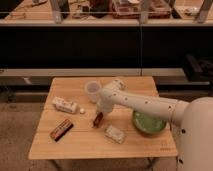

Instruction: Place the pepper in the ceramic bowl

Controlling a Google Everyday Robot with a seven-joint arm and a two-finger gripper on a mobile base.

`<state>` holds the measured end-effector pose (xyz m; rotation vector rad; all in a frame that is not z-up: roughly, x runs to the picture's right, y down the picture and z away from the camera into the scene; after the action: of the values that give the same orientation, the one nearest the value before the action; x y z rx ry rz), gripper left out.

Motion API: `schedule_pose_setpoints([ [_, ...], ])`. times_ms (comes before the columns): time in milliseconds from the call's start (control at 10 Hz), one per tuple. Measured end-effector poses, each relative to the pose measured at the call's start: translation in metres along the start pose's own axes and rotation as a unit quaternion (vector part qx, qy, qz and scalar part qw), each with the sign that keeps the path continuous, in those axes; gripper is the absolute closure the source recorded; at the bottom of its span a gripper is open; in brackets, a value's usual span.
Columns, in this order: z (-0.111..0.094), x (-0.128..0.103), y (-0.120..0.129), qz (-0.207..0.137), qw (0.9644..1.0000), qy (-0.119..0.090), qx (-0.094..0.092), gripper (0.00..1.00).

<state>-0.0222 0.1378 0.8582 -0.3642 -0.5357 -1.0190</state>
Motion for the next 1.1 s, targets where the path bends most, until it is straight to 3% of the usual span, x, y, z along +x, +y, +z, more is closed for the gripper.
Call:
schedule_pose_setpoints([
  [300,-0.047,-0.006,0.013,-0.003,0.9994,0.023,0.025,0.98],
  [500,-0.078,-0.004,0.061,0.042,0.9975,0.039,0.041,0.98],
  [600,-0.089,-0.004,0.096,0.080,0.9947,0.048,0.045,0.98],
  [700,-0.097,-0.006,0.129,0.116,0.9907,0.054,0.048,0.98],
  [800,-0.106,-0.010,0.168,0.159,0.9838,0.063,0.052,0.98],
  [900,-0.113,-0.011,0.192,0.188,0.9779,0.070,0.058,0.98],
  [1100,-0.141,0.003,0.221,0.248,0.9596,0.094,0.094,0.98],
])
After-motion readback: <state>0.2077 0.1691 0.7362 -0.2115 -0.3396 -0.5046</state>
